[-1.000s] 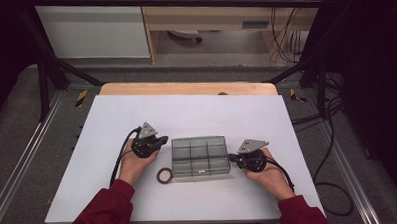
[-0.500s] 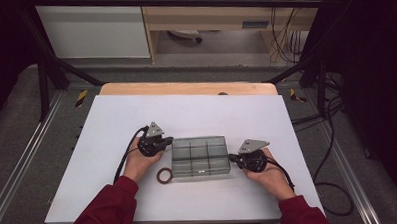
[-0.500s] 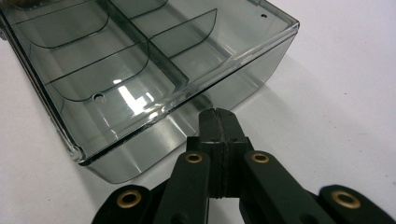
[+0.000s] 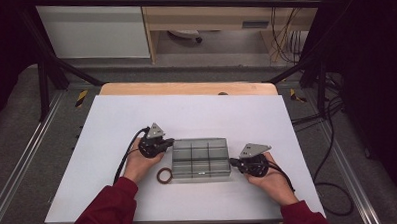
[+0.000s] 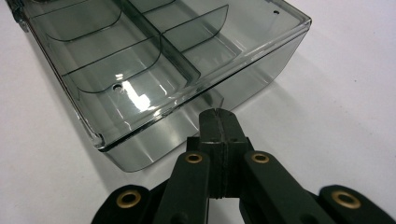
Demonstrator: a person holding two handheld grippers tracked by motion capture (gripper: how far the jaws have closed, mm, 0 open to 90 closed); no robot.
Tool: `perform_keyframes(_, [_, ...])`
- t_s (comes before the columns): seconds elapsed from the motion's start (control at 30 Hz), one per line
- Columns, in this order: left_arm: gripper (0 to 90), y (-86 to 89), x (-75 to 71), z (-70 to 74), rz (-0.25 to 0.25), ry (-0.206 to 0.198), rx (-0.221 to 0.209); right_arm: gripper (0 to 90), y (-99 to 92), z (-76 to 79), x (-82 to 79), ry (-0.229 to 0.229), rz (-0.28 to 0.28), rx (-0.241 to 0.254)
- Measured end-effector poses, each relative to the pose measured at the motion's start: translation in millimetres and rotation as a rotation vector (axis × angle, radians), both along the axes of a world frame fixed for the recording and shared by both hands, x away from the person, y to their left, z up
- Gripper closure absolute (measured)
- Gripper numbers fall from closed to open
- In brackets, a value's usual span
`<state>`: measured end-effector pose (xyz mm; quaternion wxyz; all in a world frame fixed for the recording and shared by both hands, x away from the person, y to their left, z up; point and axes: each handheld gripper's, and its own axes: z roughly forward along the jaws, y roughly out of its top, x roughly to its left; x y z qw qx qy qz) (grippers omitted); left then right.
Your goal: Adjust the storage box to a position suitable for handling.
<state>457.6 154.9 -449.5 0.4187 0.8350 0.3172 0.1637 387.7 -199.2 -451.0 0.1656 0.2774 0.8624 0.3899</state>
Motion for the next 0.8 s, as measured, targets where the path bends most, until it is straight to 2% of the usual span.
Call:
perform_keyframes(0.63, [89.9, -0.8, -19.9, -0.1, -0.026, 0.005, 0.003, 90.0, -2.2, 1.4, -21.2, 0.021, -0.006, -0.001])
perform_keyframes(0.8, [89.9, -0.6, -26.0, 0.0, -0.028, 0.006, 0.002, 90.0, -1.8, 1.8, -29.1, 0.039, -0.014, 0.009])
